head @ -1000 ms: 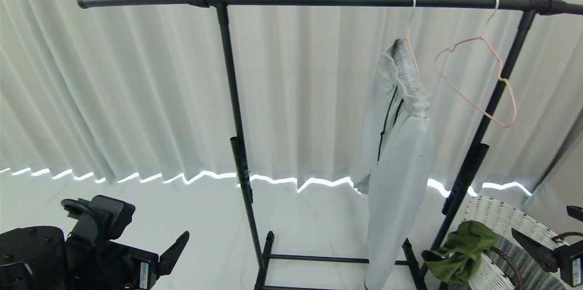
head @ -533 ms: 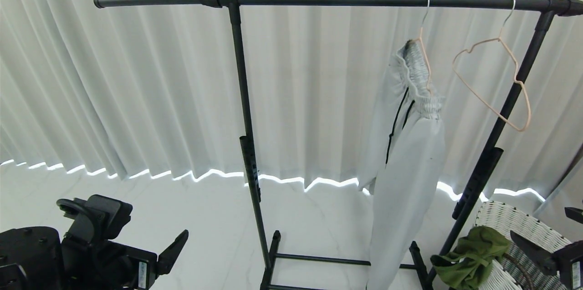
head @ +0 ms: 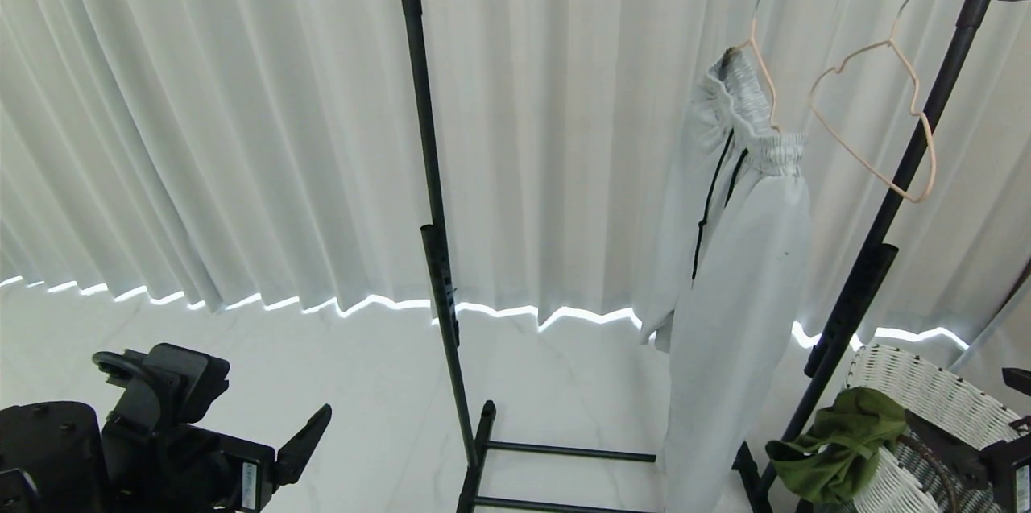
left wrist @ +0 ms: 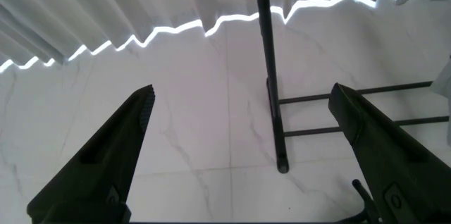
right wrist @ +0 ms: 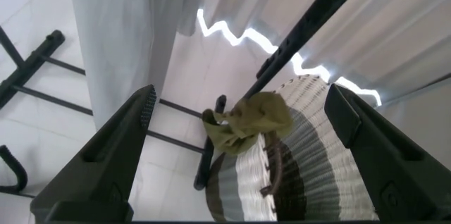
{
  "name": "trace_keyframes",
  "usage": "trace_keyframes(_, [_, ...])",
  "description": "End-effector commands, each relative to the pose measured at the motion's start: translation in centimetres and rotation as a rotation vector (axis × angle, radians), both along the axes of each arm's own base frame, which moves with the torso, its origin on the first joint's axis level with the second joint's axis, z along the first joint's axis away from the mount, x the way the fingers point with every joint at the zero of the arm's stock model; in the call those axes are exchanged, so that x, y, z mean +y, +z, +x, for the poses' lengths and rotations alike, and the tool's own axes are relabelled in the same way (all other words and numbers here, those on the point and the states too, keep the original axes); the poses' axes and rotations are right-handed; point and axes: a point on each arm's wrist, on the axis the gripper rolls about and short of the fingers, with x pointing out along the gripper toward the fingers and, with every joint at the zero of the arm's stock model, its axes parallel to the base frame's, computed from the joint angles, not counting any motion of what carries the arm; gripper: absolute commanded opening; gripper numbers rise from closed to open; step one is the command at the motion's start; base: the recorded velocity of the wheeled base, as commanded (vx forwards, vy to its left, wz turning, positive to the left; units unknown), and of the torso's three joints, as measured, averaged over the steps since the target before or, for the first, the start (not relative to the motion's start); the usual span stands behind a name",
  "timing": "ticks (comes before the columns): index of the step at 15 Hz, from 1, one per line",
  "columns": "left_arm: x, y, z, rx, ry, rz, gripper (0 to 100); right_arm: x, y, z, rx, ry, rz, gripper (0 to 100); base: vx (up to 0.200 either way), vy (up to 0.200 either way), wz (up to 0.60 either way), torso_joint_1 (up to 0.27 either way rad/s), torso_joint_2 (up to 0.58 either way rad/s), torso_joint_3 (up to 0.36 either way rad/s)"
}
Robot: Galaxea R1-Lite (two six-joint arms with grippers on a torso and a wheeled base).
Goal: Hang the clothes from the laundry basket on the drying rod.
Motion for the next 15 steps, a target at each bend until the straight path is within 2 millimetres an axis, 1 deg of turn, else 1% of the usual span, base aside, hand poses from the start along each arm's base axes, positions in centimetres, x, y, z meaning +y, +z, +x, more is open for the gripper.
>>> trace_keyframes(1, [0.02,0.15,-0.1,-0.01,0.0,-0.003,100,-0.01,-0.04,-0.16,-0.003,0.002,0.001,100,0.0,0.0,0.0,-0.124,0.44,0.315])
trace_keyframes(5, [0.01,0.14,-0.08,-0.01,-0.003,0.0,100,0.32,-0.22,-0.27,0.004,0.036,-0.008,100,0.0,0.0,0.0,-0.1,0.44,0.333])
trace_keyframes(7, [0.03,0.08,-0.05,-0.009,-0.013,0.041,100,0.31,-0.48,-0.39,0.007,0.053,-0.063,100,0.0,0.0,0.0,-0.051,0.36,0.307])
trace_keyframes(11, [0.06,-0.01,-0.06,-0.001,-0.016,0.055,100,0.32,-0.67,-0.39,0.017,0.058,-0.071,100,0.0,0.0,0.0,-0.015,0.08,0.059])
trace_keyframes(15, [0.04,-0.09,-0.07,0.006,-0.018,0.058,100,0.57,-0.86,-0.46,0.025,0.082,-0.072,100,0.0,-0.2,0.0,0.001,0.01,0.01])
